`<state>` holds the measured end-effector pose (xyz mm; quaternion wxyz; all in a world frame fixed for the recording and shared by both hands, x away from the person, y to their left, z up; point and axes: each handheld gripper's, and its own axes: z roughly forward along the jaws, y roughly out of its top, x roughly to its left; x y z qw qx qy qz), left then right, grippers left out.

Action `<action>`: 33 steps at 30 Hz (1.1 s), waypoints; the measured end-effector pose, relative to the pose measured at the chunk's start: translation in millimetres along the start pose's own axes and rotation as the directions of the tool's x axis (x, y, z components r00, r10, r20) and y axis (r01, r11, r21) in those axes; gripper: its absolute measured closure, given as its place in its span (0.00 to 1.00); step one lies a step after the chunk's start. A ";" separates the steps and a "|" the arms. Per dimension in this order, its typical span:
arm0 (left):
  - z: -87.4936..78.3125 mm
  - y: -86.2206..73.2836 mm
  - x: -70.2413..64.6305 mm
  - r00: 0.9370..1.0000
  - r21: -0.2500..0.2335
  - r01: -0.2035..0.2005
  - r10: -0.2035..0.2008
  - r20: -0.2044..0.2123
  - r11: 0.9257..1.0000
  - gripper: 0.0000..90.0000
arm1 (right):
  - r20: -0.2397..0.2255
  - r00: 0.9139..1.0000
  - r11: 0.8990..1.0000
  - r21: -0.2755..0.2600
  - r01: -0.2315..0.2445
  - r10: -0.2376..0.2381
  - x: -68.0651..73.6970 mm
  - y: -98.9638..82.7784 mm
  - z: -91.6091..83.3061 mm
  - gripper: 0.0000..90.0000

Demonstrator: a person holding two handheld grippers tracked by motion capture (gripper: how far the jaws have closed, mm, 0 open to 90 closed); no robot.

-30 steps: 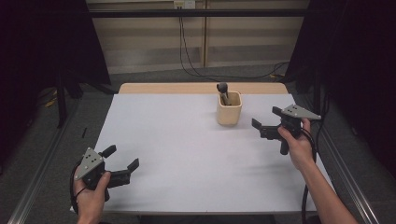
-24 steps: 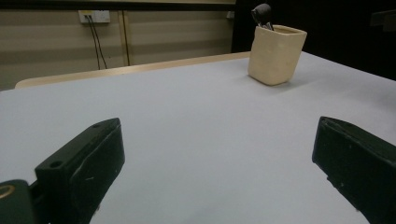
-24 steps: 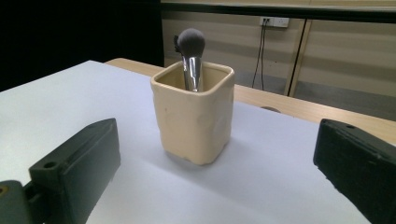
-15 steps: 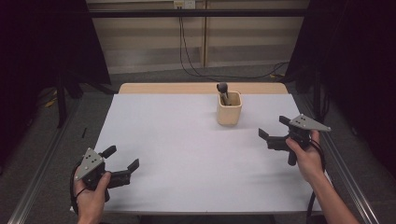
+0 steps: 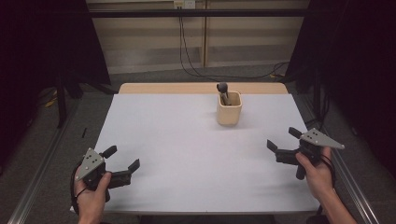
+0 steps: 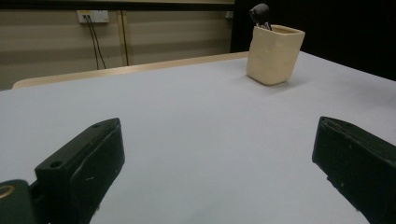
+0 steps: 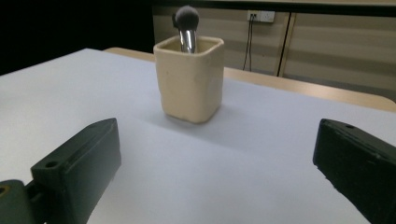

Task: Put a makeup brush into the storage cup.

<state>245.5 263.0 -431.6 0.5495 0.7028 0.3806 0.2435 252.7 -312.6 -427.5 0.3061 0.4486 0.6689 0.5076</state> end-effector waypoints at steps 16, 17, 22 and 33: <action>1.2 -0.6 -1.2 1.000 0.002 -0.004 0.004 0.013 1.000 0.02 | 0.030 0.999 1.000 0.001 -0.027 0.027 5.2 -26.8 -28.6 0.01; 1.4 -0.6 -1.7 1.000 0.003 0.002 -0.002 0.015 1.000 0.02 | 0.032 0.999 1.000 -0.001 -0.023 0.023 5.3 -27.2 -29.7 0.01; 1.7 -0.6 -1.8 1.000 0.003 -0.001 0.001 0.017 1.000 0.02 | 0.035 0.999 0.999 0.003 -0.032 0.031 4.3 -30.5 -33.6 0.01; 2.3 -0.5 -1.2 1.000 0.006 -0.003 0.003 0.024 1.000 0.02 | 0.015 1.000 1.000 0.016 -0.020 0.019 4.6 -32.8 -31.3 0.02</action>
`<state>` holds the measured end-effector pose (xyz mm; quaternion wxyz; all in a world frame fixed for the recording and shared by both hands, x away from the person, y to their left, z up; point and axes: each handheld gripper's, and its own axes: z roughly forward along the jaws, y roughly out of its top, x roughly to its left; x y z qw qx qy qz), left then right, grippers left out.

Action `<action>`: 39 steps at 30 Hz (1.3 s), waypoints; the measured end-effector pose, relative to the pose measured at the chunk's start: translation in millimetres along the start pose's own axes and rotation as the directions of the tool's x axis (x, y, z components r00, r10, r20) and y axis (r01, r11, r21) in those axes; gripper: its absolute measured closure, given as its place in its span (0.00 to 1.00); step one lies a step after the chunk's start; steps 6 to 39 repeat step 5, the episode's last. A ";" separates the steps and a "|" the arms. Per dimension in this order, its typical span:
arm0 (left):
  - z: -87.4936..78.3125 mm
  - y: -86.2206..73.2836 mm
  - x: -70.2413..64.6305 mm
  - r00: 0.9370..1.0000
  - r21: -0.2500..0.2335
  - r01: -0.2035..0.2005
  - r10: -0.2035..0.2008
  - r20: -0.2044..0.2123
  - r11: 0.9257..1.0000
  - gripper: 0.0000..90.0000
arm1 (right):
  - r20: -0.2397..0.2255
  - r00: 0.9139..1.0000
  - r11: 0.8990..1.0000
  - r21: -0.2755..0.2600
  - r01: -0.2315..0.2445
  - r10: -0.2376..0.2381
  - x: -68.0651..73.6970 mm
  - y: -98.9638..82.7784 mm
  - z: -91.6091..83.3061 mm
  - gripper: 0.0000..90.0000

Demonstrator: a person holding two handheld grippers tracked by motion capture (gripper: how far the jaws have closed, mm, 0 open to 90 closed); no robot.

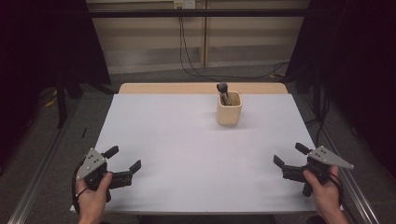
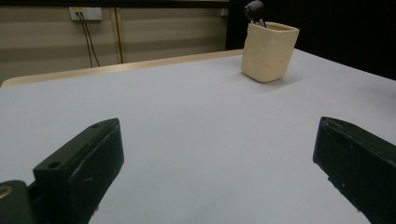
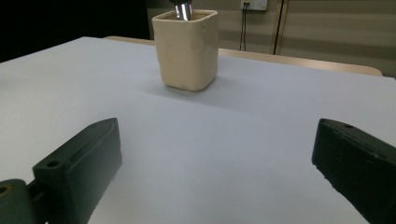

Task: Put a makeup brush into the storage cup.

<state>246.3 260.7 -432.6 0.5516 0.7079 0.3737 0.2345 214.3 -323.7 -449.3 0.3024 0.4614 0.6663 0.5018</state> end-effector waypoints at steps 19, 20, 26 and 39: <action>-0.4 0.3 0.1 1.000 0.004 -0.003 0.003 -0.002 1.000 0.02 | -0.019 1.000 1.000 -0.007 0.010 -0.010 2.7 0.2 2.1 0.02; -0.4 0.3 0.1 1.000 0.004 -0.003 0.003 -0.002 1.000 0.02 | -0.019 1.000 1.000 -0.007 0.010 -0.010 2.7 0.2 2.1 0.02; -0.4 0.3 0.1 1.000 0.004 -0.003 0.003 -0.002 1.000 0.02 | -0.019 1.000 1.000 -0.007 0.010 -0.010 2.7 0.2 2.1 0.02; -0.4 0.3 0.1 1.000 0.004 -0.003 0.003 -0.002 1.000 0.02 | -0.019 1.000 1.000 -0.007 0.010 -0.010 2.7 0.2 2.1 0.02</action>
